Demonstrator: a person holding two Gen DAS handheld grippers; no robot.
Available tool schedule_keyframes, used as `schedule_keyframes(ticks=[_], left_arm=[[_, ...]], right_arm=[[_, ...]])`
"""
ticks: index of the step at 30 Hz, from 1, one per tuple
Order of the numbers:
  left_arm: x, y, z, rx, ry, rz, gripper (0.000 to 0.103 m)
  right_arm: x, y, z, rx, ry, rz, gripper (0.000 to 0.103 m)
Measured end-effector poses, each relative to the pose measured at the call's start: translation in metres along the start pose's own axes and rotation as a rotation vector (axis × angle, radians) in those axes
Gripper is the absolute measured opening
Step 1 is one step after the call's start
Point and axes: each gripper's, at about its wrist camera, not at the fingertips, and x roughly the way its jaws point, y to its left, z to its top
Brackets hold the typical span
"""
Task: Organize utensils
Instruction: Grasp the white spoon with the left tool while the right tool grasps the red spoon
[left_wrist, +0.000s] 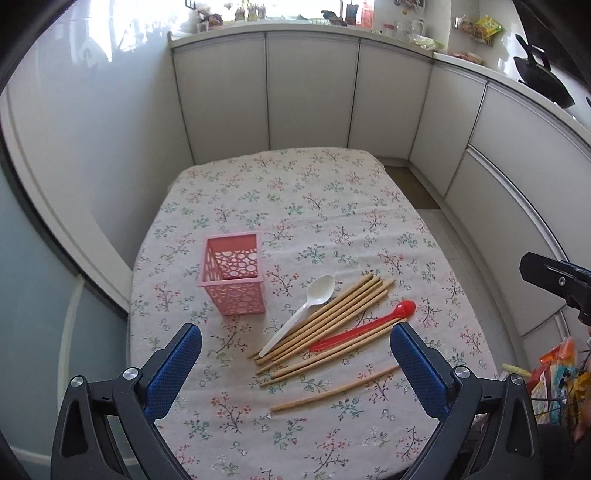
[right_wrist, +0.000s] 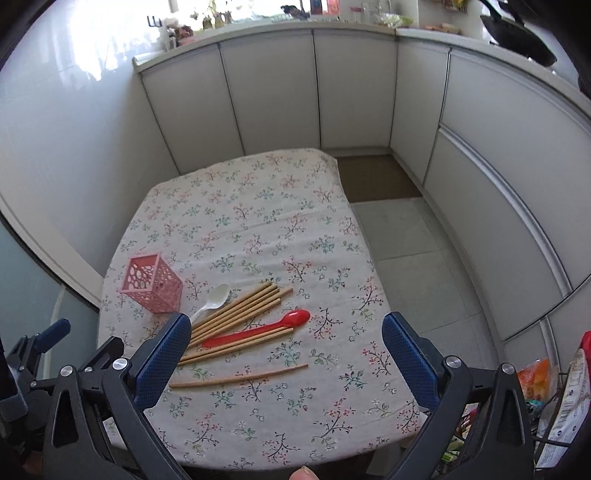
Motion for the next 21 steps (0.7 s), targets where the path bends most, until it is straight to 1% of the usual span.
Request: schedule_keyframes(ticks=[5, 7, 9, 10, 11, 12, 13, 14, 16, 19, 21], left_arm=[[0.05, -0.004, 0.013, 0.013, 0.086, -0.074, 0.102], [0.071, -0.006, 0.015, 0.016, 0.115, -0.105, 0.102], [0.091, -0.009, 0.015, 0.014, 0.142, -0.138, 0.1], [0.099, -0.01, 0.014, 0.012, 0.156, -0.155, 0.097], [0.11, -0.011, 0.013, 0.007, 0.172, -0.176, 0.093], [0.118, -0.012, 0.013, 0.003, 0.183, -0.192, 0.09], [0.126, -0.012, 0.013, 0.003, 0.194, -0.203, 0.084], [0.134, -0.014, 0.015, 0.007, 0.203, -0.207, 0.08], [0.147, -0.018, 0.019, 0.022, 0.199, -0.199, 0.079], [0.168, -0.026, 0.025, 0.059, 0.203, -0.173, 0.076], [0.184, -0.03, 0.026, 0.074, 0.221, -0.158, 0.074]], right_arm=[[0.06, -0.016, 0.016, 0.046, 0.146, 0.039, 0.103], [0.082, -0.022, 0.018, 0.065, 0.19, 0.068, 0.103], [0.103, -0.029, 0.015, 0.092, 0.22, 0.099, 0.103], [0.114, -0.032, 0.012, 0.107, 0.234, 0.116, 0.103], [0.125, -0.036, 0.009, 0.127, 0.256, 0.13, 0.102], [0.136, -0.04, 0.005, 0.145, 0.289, 0.139, 0.096], [0.147, -0.042, 0.004, 0.156, 0.325, 0.148, 0.093], [0.156, -0.043, 0.003, 0.165, 0.354, 0.161, 0.09], [0.171, -0.048, 0.003, 0.193, 0.398, 0.184, 0.085], [0.19, -0.052, 0.001, 0.245, 0.456, 0.233, 0.081], [0.202, -0.056, 0.0, 0.273, 0.491, 0.238, 0.077]])
